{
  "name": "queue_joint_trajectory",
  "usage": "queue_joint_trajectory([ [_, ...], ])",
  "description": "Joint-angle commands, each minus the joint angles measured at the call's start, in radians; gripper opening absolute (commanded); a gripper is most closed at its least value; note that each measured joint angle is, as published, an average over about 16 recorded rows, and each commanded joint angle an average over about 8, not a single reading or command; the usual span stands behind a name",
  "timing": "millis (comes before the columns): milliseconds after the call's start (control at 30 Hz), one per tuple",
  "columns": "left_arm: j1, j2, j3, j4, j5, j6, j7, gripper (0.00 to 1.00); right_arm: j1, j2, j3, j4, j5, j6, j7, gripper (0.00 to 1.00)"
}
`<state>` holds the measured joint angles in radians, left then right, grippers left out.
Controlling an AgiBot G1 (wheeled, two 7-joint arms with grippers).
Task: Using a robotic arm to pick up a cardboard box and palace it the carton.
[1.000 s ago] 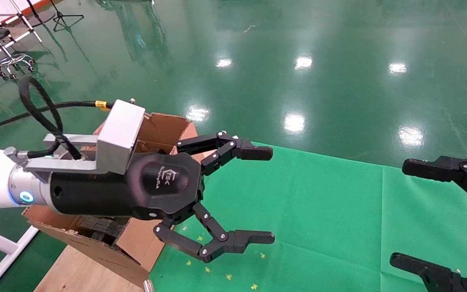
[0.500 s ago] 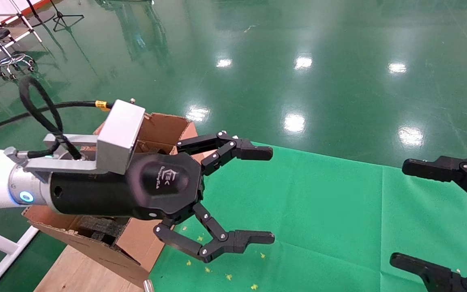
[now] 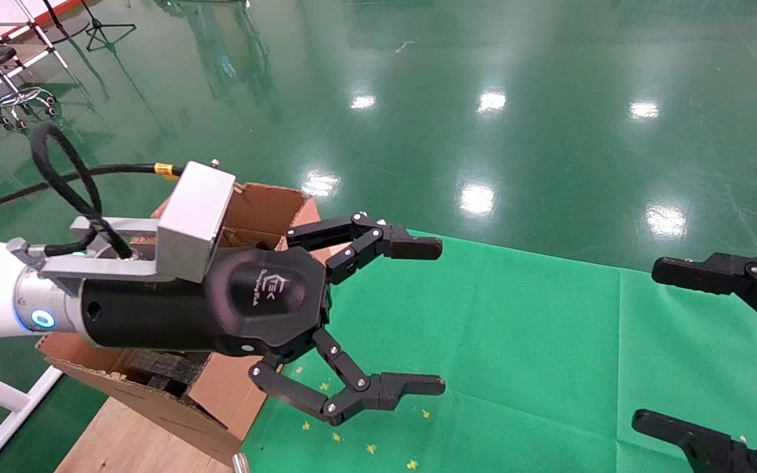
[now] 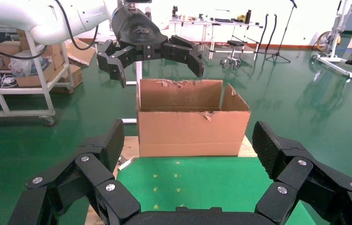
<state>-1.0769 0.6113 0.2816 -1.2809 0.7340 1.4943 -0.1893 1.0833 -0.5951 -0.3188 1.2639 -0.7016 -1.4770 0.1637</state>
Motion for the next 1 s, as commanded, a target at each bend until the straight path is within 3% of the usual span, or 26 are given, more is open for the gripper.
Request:
queue_joint_trajectory([
  [33,0.000,0.000,0.000,0.000,0.000,0.000,0.000,1.00,0.000,0.000,0.000,0.000,0.000,0.000,0.000,1.00],
  [1000,0.000,0.000,0.000,0.000,0.000,0.000,0.000,1.00,0.000,0.000,0.000,0.000,0.000,0.000,0.000,1.00],
])
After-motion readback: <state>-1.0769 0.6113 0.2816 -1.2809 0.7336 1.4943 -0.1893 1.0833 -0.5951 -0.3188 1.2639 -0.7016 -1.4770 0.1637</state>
